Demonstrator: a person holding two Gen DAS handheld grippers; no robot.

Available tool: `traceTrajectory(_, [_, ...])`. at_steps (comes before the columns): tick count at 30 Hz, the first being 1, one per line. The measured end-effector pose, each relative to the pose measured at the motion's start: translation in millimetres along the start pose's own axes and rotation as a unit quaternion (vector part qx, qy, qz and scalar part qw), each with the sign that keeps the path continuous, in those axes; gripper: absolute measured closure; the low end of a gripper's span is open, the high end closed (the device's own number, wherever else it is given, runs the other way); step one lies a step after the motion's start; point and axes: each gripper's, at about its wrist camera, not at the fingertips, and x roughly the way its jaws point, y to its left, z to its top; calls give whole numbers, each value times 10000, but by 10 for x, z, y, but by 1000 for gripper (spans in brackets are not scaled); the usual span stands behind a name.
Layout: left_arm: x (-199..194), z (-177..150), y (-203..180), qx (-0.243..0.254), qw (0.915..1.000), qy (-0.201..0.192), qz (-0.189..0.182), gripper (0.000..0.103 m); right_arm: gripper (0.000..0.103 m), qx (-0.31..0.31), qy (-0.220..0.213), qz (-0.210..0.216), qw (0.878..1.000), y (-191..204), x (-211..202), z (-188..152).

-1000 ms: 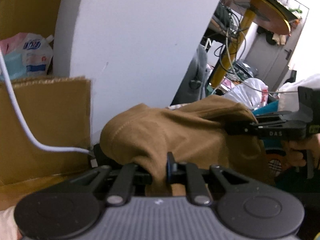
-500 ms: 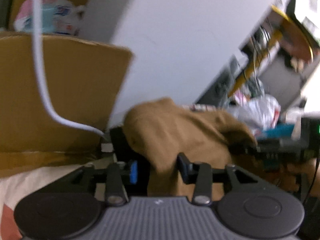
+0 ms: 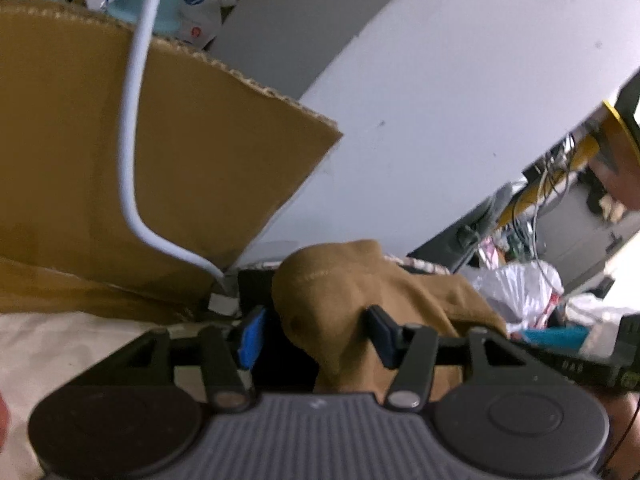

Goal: Fold clothes
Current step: 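Open both grippers slightly and lower the brown bundle onto the stack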

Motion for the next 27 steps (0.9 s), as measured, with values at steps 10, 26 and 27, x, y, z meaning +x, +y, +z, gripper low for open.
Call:
traceTrajectory(10, [-99, -16, -356, 1167, 9915, -533, 199, 87, 87, -182, -119, -225, 9995, -52, -38, 15])
traceTrajectory(26, [-389, 122, -210, 976, 9890, -856, 705, 53, 63, -385, -553, -598, 9959, 89, -225, 173])
traceTrajectory(27, [-390, 130, -225, 1001, 9891, -845, 671, 55, 63, -419, -545, -572, 9960, 102, -252, 175])
